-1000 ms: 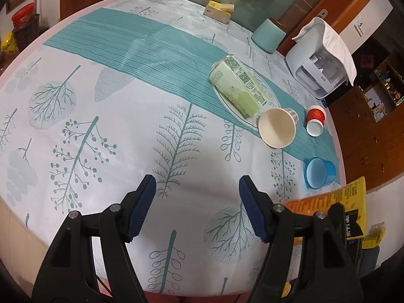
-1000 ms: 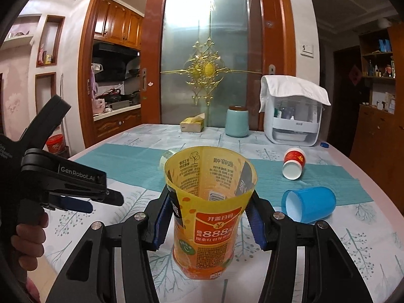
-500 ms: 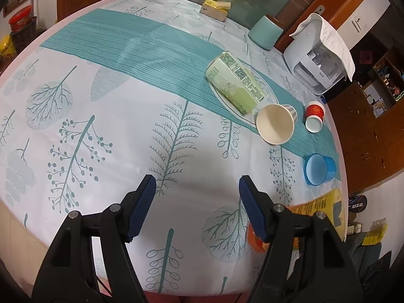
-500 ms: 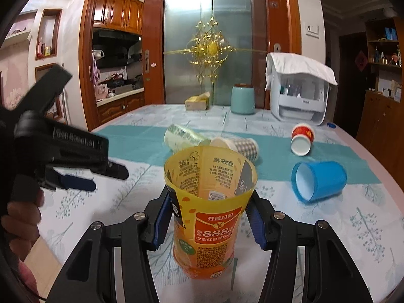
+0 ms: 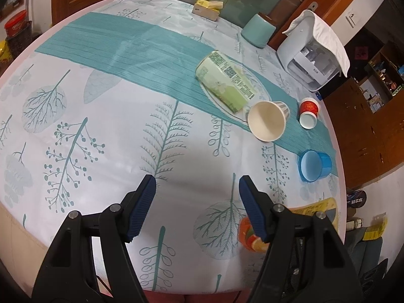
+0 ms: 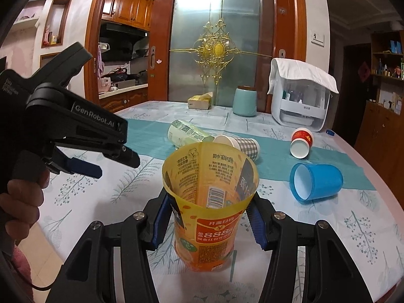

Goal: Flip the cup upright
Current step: 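Lower the upright orange cup onto the table with the right gripper, then open the right gripper and pull it back from the cup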

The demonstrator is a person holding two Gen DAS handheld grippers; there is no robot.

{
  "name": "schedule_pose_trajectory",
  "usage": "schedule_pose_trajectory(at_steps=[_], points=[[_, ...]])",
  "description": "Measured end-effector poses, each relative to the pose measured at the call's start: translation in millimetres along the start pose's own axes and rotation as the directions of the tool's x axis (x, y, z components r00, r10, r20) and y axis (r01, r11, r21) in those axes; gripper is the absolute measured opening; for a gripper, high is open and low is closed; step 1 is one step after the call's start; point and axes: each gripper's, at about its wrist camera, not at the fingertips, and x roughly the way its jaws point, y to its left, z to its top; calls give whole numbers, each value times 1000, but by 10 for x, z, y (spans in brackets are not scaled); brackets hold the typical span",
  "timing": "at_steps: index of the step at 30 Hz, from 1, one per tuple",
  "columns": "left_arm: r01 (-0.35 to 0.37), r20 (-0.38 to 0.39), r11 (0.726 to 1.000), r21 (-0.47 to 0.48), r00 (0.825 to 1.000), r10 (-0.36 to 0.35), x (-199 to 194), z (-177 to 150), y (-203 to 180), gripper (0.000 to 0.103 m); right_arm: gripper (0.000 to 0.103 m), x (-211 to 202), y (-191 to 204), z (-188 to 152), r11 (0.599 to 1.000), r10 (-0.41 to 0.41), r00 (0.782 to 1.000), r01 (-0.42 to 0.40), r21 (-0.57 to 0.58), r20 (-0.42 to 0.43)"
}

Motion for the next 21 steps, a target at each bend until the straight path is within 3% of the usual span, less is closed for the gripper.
schedule_pose_trajectory(at_steps=[7,11,15,21], points=[[16,7,999,32,1000,-16,-177,-28,-158,66,59,-11,38,59,1000,-8,999,7,-21,-44],[49,41,996,77,998,-52,-432,-104,-273,66,68,-45,76,103,999,-16,998,14,-38,-55],[37,72,995,88,996,-43,-665,-160,-324,66,83,-163,80,206,999,-26,999,25,-45,-33],[16,121,996,83,992,-26,-1012,-229,-305,70,86,-450,152,406,995,-38,999,39,-92,11]])
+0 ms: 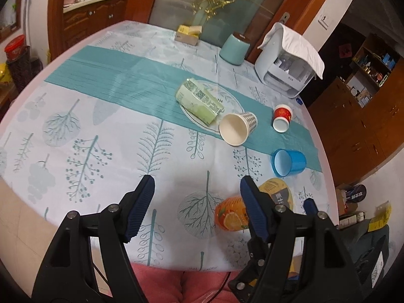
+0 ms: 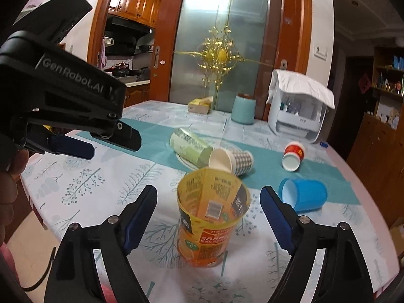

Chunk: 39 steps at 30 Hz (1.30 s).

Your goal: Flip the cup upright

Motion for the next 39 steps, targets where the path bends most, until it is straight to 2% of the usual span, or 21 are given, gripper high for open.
schedule_pose_trajectory(at_steps=[7,11,14,17,19,21,24,26,29,31,34,36,39], points=[[-36,71,999,8,997,35,-427,-82,-3,78,91,-444,119,201,997,-14,1000,15,-79,23],[-65,97,998,18,993,63,-626,-149,-42,82,94,-641,144,328,997,-33,998,29,-66,-53],[-69,104,997,19,992,67,-719,-199,-78,84,94,-759,62,420,1000,-23,993,21,-16,-118],[-84,111,996,24,991,81,-788,-248,-119,86,94,-872,-97,477,997,64,979,-53,61,-194],[-86,113,996,27,990,82,-834,-273,-145,86,94,-931,-253,494,984,130,959,-94,149,-252],[-75,112,997,36,991,71,-881,-295,-169,86,94,-949,-439,495,962,191,936,-119,244,-295],[-67,112,997,40,992,62,-914,-309,-218,87,94,-1060,-743,482,902,295,904,-157,402,-309],[-78,113,995,54,991,72,-914,-319,-256,88,94,-1129,-897,465,875,318,897,-152,460,-308],[-83,102,994,76,992,75,-888,-328,-315,88,95,-1203,-1127,535,874,265,908,-84,480,-324],[-75,98,992,97,993,66,-874,-333,-355,88,97,-1278,-1212,619,898,180,914,-3,440,-362],[-97,89,986,135,992,85,-810,-328,-421,88,100,-1302,-1359,706,912,75,911,101,396,-406],[-126,89,980,154,990,113,-760,-330,-447,88,100,-1280,-1451,736,905,67,912,115,410,-404],[-173,92,969,174,983,159,-692,-336,-473,88,100,-1298,-1536,705,878,124,908,88,470,-401]])
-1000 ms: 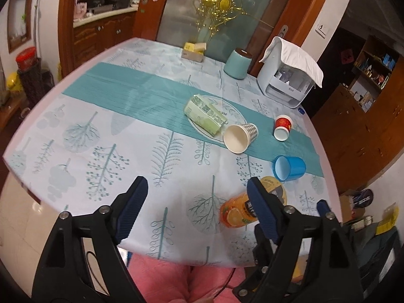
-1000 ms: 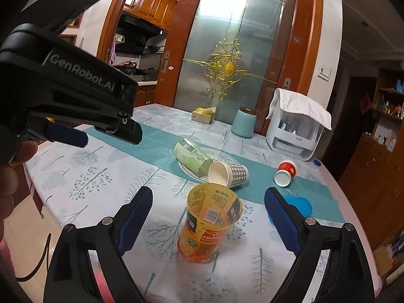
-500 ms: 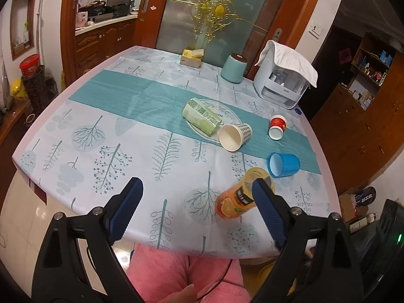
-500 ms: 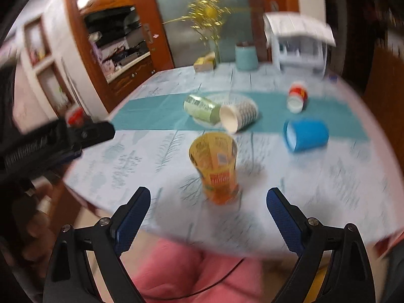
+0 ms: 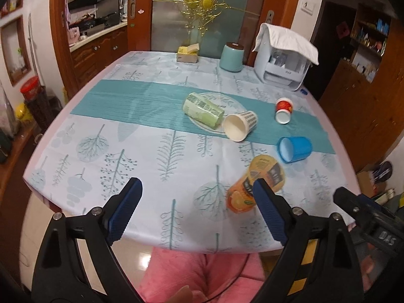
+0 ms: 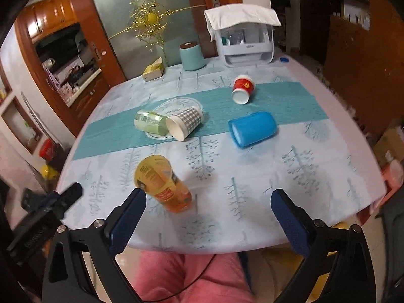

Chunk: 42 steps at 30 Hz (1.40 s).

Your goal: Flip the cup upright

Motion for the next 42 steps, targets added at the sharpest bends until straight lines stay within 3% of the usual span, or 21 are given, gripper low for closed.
schedule_pose_trajectory(at_steps=[5,12,24,42], points=[[-56,13,998,15,998,55,38,-16,-10,88,101,119,-21,-74,998,60,998,-60,12,-33],[-71,49,997,31,996,69,-8,-23,-53,88,101,427,99,-76,1000,21,999,-22,-14,-35],[-56,28,997,49,998,54,68,-15,-81,88,102,579,266,-41,996,5,1000,-5,-94,0],[-29,31,997,73,999,27,82,-29,-133,88,103,614,264,-56,995,15,1000,-15,-103,3]])
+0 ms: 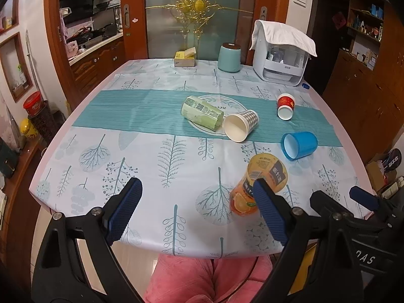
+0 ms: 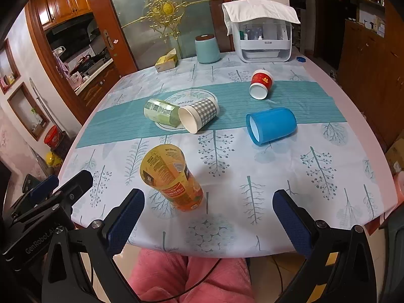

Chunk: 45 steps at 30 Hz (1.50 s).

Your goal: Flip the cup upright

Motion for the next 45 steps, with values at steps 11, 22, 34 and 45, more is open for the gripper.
schedule_pose_trajectory(at_steps=[11,22,34,45], points=[[-3,10,1000,-2,1000,3,-10,8,0,88,103,-31,-27,12,1000,-7,1000,7,-1,4],[23,18,1000,-14,1000,-23,-33,8,32,88,103,-55,-25,14,1000,-8,1000,8,0,7],[42,12,999,-33,999,-42,-16,29,83,88,103,-85,19,32,1000,-8,1000,8,-6,7],[49,15,998,-36,999,-48,11,31,105,88,103,-74,41,19,1000,-11,1000,11,-4,7]])
